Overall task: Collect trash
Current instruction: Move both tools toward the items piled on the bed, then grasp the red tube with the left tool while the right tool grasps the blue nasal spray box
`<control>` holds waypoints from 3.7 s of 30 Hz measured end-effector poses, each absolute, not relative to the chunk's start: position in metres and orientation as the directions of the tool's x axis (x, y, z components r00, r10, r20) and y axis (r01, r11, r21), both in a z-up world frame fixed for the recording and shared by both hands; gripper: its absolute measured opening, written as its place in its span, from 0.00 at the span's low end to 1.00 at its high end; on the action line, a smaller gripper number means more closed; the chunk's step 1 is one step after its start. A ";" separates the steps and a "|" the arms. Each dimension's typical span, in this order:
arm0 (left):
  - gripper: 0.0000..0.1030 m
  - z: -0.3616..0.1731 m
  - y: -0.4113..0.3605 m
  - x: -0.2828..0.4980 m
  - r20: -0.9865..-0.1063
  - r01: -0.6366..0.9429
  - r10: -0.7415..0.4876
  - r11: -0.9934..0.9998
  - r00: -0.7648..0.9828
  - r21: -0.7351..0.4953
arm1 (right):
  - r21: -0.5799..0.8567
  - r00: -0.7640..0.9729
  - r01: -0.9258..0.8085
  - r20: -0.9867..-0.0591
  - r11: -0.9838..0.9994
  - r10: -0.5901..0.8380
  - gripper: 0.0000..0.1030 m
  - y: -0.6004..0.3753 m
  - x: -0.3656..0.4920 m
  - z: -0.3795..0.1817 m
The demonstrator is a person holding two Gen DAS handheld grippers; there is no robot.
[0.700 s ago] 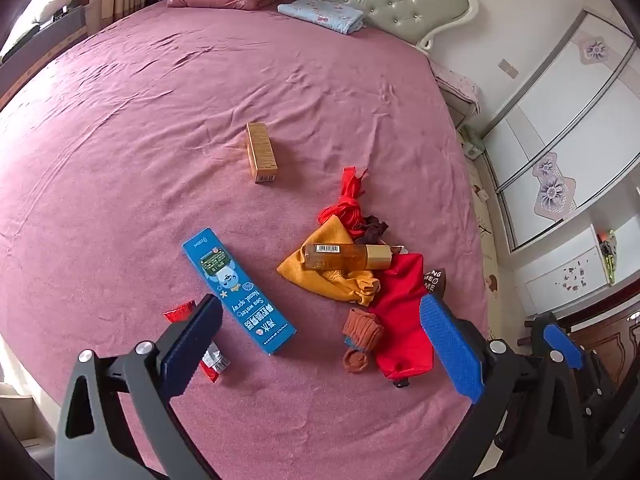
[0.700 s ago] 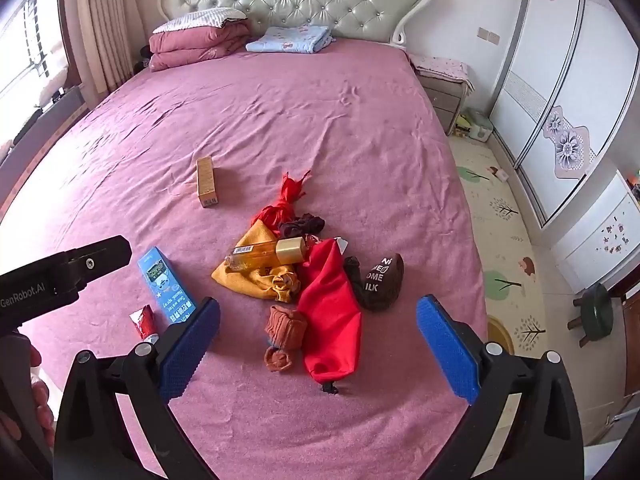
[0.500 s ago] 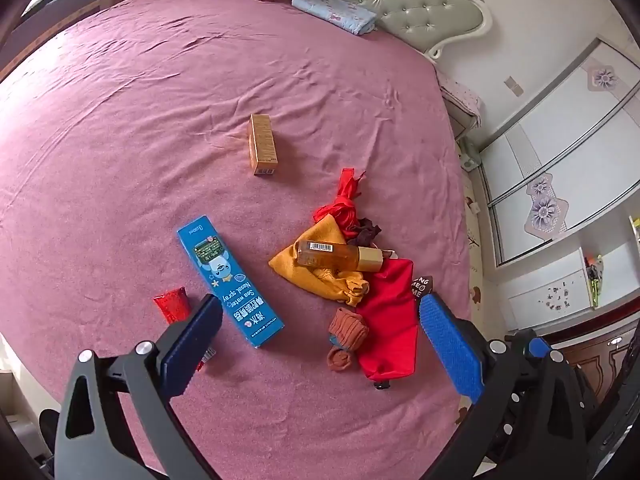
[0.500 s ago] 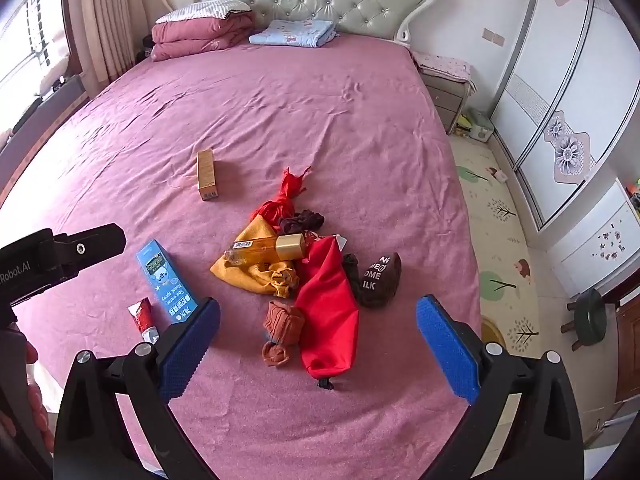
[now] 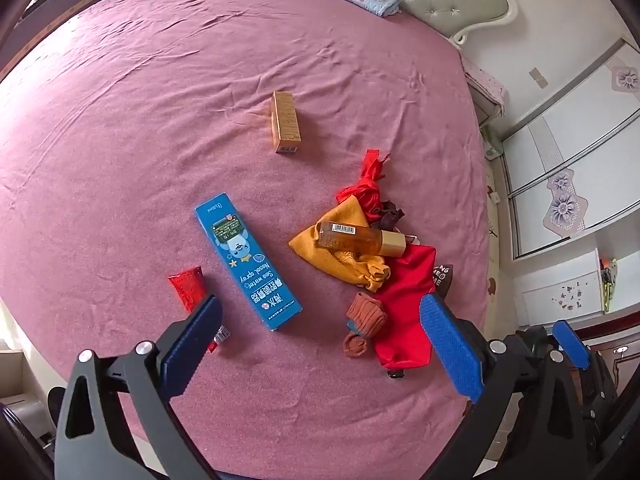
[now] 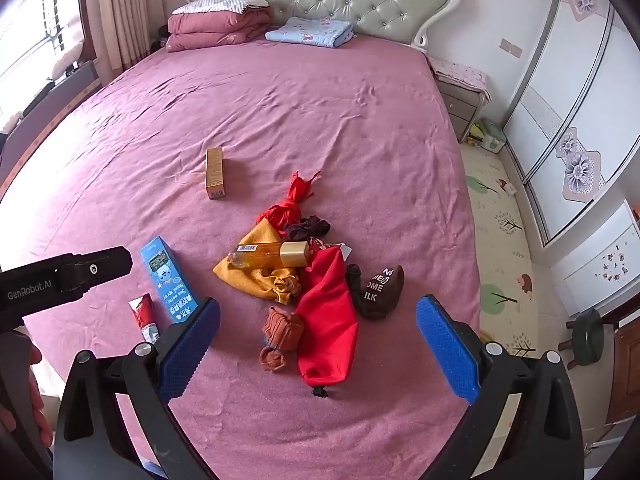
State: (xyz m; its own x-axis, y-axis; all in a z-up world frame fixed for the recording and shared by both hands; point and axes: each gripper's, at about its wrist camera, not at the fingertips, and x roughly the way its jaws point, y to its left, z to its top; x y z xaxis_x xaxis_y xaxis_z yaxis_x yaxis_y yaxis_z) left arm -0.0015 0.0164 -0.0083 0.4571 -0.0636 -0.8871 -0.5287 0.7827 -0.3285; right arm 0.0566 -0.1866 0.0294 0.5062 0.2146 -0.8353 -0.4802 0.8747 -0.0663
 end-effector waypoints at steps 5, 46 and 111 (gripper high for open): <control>0.96 -0.016 0.018 -0.002 -0.898 -0.543 -0.061 0.778 0.436 -0.317 | -0.046 0.484 -0.493 -0.844 0.869 0.230 0.92 -0.184 0.059 0.026; 0.96 -0.022 0.024 -0.012 -0.913 -0.570 -0.074 0.760 0.401 -0.312 | -0.006 0.428 -0.539 -0.863 0.842 0.268 0.92 -0.173 0.055 0.015; 0.95 -0.223 0.111 -0.018 -0.979 -0.819 -0.178 0.544 0.098 -0.181 | 0.051 0.133 -0.750 -0.965 0.659 0.227 0.92 -0.062 0.074 -0.133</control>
State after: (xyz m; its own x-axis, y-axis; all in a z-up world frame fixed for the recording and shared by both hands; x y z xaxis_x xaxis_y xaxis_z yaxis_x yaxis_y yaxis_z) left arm -0.0184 0.1109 -0.2233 0.0977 -0.1779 -0.9792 -0.8193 0.5441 -0.1807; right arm 0.0744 -0.0620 -0.1328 0.1328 0.2265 -0.9649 -0.7505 0.6589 0.0514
